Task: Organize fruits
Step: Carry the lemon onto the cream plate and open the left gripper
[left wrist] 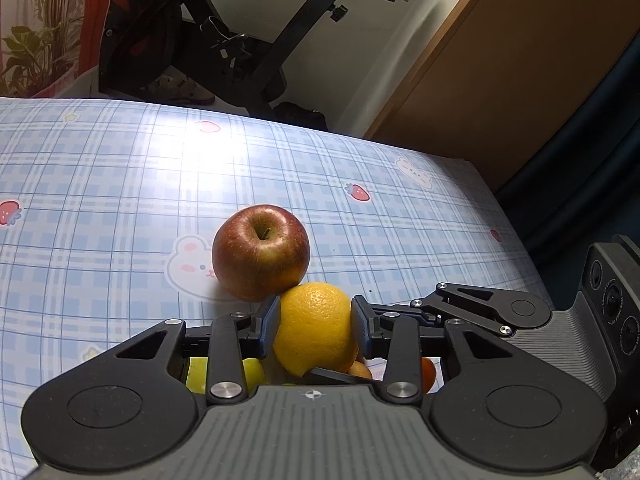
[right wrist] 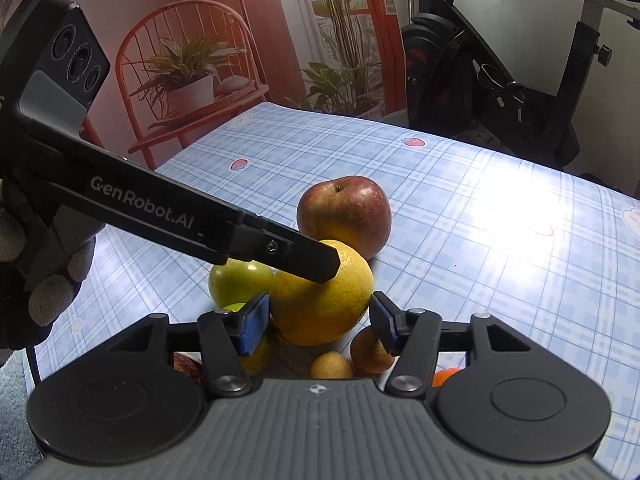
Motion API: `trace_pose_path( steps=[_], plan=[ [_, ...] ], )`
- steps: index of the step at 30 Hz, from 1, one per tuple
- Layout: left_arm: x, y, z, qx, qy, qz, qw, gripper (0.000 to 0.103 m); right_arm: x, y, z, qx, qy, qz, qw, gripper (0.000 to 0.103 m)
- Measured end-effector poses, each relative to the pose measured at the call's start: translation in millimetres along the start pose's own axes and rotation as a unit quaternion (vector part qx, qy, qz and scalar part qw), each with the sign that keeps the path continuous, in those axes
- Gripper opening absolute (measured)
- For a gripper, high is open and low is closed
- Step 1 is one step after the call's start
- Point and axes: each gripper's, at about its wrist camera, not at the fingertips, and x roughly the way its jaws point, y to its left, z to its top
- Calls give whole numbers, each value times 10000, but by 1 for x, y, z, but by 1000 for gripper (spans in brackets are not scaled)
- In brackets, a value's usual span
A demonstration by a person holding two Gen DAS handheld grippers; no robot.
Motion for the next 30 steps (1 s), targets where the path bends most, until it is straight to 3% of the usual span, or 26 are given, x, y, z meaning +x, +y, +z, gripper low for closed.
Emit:
trace_pose_path(
  steps=[15, 30],
  plan=[
    [-51, -34, -7, 272, -384, -105, 9988, 38, -54, 35, 3, -250, -374, -240, 9987, 57],
    [-110, -32, -59, 208, -412, 17, 9989, 39, -84, 102, -22, -339, -444, -58, 9984, 57]
  ],
)
